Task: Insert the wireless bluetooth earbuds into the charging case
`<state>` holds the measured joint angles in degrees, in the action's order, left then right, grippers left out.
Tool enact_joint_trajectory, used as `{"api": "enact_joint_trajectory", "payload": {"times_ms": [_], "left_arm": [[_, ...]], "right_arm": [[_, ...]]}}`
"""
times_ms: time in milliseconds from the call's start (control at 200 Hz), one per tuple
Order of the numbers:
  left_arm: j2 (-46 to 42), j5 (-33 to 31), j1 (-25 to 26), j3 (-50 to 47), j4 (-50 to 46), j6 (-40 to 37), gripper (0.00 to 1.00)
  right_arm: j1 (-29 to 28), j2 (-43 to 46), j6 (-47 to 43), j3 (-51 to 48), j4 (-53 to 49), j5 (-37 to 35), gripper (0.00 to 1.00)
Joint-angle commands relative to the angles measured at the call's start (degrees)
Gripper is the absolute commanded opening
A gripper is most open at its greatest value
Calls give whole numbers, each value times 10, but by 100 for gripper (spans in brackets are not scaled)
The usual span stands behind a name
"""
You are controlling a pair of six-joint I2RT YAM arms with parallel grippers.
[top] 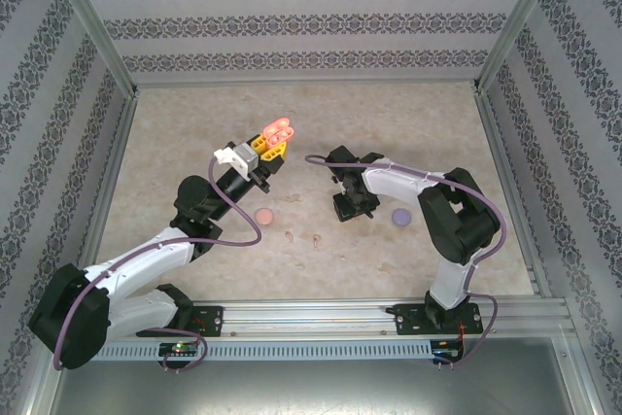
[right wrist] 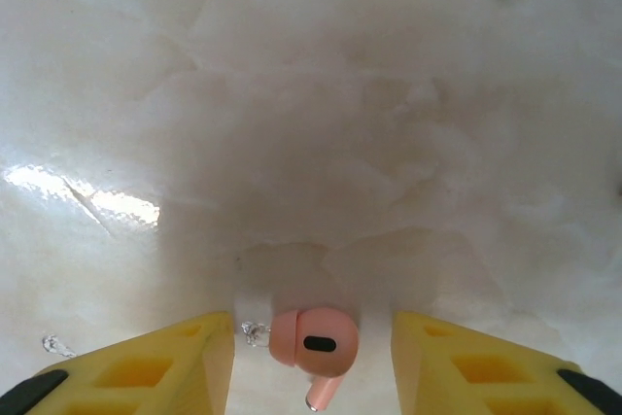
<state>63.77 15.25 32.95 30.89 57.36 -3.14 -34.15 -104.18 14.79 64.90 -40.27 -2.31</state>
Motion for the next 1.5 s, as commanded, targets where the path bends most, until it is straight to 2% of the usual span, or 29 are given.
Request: {"api": "enact_joint_trajectory", "payload": {"times_ms": [0, 330, 949, 1494], "left_arm": [[3, 13, 7, 18, 12, 2, 0], [18, 16, 7, 26, 15, 4, 0], [25, 20, 7, 29, 20, 8, 0], [25, 19, 8, 29, 22, 9, 0]], "right_arm": [[7, -9, -3, 10, 4, -1, 46], [15, -5, -2, -4, 14, 5, 42], [10, 7, 7, -28, 22, 14, 42], [6, 26, 12, -30, 19, 3, 31]]}}
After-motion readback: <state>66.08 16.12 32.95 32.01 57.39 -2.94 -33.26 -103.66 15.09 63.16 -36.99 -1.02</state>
